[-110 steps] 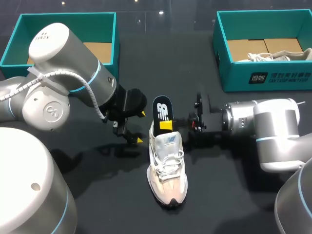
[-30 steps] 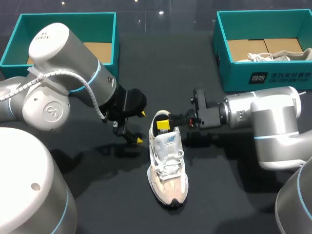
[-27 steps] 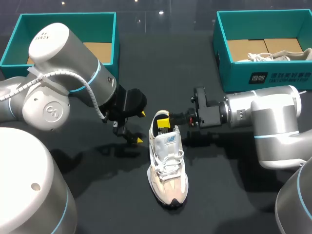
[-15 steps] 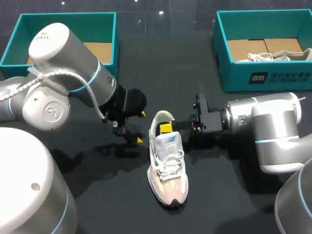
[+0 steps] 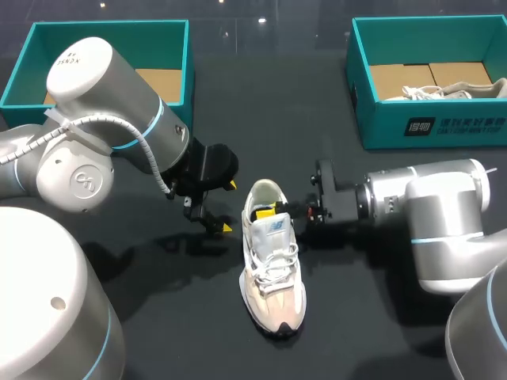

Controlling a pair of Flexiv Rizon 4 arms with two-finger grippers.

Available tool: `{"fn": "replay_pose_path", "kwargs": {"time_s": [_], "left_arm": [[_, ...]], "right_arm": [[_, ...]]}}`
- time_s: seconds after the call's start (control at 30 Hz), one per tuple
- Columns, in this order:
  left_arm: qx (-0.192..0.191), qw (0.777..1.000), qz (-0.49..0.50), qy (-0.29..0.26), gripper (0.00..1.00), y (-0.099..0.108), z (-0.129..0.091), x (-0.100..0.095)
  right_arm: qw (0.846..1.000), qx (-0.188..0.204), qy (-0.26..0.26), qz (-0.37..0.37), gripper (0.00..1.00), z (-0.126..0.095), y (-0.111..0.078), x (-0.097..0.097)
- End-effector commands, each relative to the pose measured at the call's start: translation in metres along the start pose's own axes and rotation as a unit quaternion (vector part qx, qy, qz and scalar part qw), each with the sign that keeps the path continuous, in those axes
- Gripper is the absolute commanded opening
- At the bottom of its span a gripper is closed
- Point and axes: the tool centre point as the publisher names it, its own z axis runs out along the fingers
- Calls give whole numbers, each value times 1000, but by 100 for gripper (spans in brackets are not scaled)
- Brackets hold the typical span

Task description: Take the shoe out of the shoebox, open the shoe tongue, remove and reinsert the insole, then place the shoe into the shoebox

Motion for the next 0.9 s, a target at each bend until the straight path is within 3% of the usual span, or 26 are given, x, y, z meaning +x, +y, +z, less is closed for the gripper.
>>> {"fn": "replay_pose_path", "kwargs": {"time_s": [0.03,0.43,0.47,0.53,0.9], "left_arm": [[0,1000,0,-1,100,1,0,1],[0,1000,0,-1,100,1,0,1],[0,1000,0,-1,100,1,0,1],[0,1000,0,-1,100,1,0,1],[0,1000,0,-1,100,1,0,1]], "right_arm": [[1000,16,-3,-10,57,2,14,3],[999,30,-3,-30,41,3,33,-2],[999,29,-4,-29,31,3,33,-2],[999,28,-6,-24,0,3,31,-5],[999,11,-23,40,0,-5,-5,-16]]}}
